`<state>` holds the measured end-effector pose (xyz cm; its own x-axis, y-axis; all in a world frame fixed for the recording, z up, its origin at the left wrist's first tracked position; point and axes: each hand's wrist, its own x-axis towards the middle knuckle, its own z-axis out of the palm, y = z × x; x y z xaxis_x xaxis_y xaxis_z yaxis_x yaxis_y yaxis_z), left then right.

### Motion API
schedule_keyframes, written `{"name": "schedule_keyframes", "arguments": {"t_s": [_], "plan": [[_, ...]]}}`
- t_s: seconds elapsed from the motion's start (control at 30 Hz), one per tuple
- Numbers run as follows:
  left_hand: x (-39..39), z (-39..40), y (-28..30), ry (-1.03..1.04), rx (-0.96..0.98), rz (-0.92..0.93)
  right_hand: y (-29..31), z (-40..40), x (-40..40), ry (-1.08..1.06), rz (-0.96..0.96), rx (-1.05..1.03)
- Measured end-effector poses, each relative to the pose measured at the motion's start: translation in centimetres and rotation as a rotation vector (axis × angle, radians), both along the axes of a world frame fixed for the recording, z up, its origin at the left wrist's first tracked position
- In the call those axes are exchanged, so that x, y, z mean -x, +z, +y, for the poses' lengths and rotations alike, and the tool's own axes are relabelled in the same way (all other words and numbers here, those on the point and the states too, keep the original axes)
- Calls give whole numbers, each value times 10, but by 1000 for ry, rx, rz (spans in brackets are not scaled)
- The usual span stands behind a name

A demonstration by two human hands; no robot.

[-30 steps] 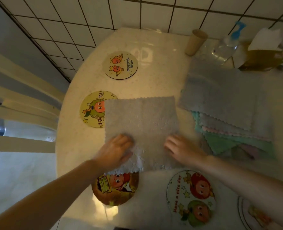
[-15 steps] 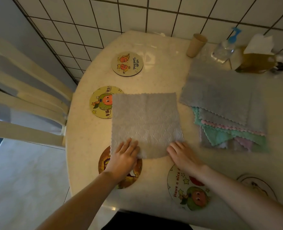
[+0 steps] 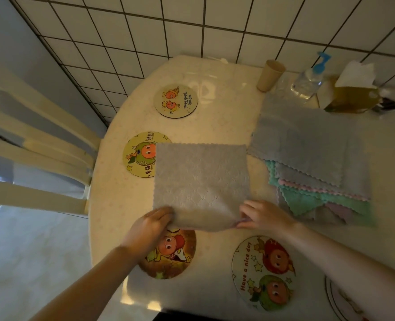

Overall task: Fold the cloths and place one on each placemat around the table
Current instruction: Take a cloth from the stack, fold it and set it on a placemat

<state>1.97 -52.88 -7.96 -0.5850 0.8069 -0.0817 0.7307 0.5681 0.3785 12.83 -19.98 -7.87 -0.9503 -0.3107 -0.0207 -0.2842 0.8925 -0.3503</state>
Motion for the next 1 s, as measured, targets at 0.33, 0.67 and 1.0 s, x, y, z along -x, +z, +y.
{"name": "schedule_keyframes", "arguments": {"t_s": [0.33,0.67,1.0], "plan": [[85,17,41,212,3,-466,34,4,18,-68,-349,-91],[103,38,32,310,-134,-518,9,-37,-4,23,-289,-193],[120,38,36,603,-337,-691,44,10,43,-767,-355,717]]}}
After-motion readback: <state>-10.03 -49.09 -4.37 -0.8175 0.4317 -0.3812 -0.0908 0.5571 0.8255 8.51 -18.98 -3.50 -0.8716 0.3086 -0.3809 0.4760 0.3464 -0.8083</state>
